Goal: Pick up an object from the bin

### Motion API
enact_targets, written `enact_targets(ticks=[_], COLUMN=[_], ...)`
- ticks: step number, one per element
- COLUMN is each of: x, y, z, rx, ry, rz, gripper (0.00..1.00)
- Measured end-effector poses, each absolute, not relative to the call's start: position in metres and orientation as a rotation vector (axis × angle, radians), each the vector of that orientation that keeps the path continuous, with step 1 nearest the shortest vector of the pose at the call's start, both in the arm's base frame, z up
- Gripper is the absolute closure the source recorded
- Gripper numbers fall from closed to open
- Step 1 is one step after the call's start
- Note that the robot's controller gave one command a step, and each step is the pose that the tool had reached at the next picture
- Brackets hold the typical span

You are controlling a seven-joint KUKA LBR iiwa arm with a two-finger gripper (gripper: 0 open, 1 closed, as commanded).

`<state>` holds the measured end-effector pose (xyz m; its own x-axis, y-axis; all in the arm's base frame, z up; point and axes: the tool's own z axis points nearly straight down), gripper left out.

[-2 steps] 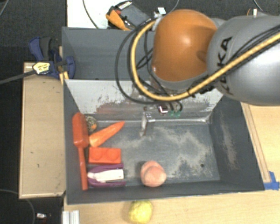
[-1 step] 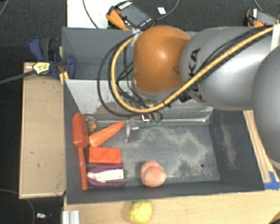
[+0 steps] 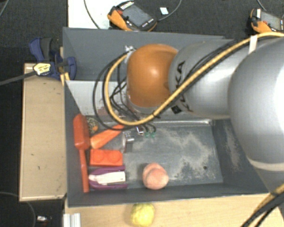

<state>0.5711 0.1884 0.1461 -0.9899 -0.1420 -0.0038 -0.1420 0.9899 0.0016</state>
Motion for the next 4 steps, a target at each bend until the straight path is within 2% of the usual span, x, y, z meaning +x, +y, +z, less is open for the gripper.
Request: enact_targets(ticks=[1,2,3,4], x=[0.579,0.581,0.588,0.584], y=[0.198,0.185,0.205,0.212], z=[0.138,0.22,0.158,0.124], rx=[-0.243,-0.543,-0.402,-0.489], ry=[3.118,3.083,3.101,3.089], rz=[0.005,0.003,0.008,0.005], gripper=[0.0,0.0,0.0,0.0])
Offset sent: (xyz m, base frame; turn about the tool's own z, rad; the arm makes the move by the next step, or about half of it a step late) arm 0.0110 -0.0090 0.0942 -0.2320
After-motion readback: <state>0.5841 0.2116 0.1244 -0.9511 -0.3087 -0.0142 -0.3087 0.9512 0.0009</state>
